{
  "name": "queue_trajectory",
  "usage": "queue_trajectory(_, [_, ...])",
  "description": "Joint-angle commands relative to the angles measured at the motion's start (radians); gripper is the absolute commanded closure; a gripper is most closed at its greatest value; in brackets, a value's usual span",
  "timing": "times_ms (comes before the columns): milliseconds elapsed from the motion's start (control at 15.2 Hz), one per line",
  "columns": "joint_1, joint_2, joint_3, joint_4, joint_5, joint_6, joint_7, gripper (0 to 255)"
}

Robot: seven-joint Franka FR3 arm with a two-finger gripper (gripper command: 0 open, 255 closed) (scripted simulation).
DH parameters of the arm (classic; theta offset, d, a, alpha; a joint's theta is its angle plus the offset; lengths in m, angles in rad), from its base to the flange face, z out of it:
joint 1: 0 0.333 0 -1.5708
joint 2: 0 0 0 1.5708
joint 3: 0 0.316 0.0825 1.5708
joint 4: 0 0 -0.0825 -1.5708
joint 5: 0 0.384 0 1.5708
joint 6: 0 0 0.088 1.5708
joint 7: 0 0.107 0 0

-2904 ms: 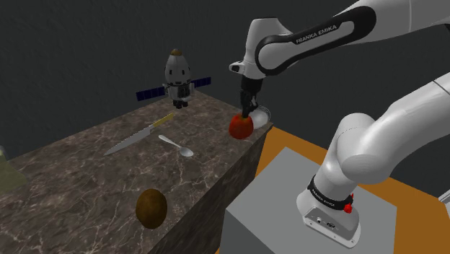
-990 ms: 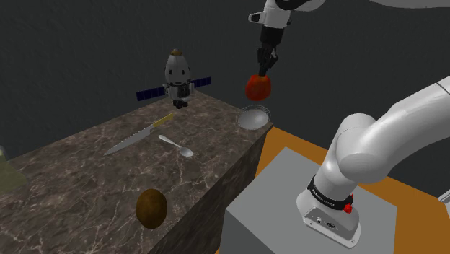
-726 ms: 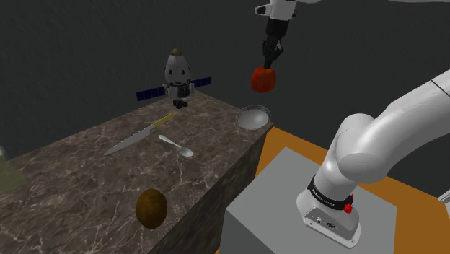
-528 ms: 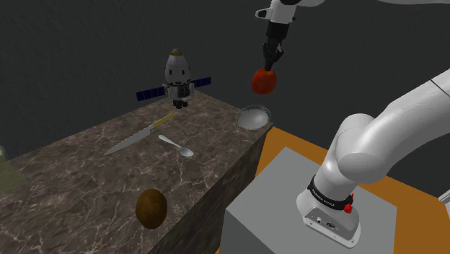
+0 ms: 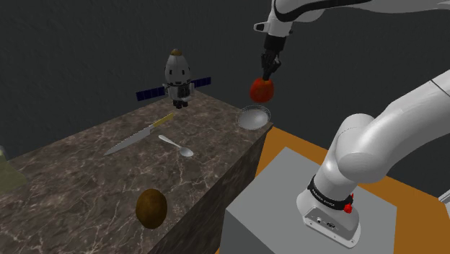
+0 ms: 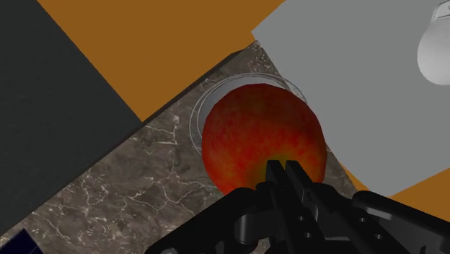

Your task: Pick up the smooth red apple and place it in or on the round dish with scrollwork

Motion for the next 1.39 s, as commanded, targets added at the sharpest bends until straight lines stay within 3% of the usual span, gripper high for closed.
queue_trajectory(0, [-0.001, 0.003, -0.005, -0.025, -0.002, 0.028, -0.001, 255])
queue_trajectory(924, [-0.005, 0.043, -0.040, -0.181, -0.014, 0.223, -0.007, 255])
queue_trajectory(1320, [-0.005, 0.043, -0.040, -0.181, -0.014, 0.223, -0.007, 255])
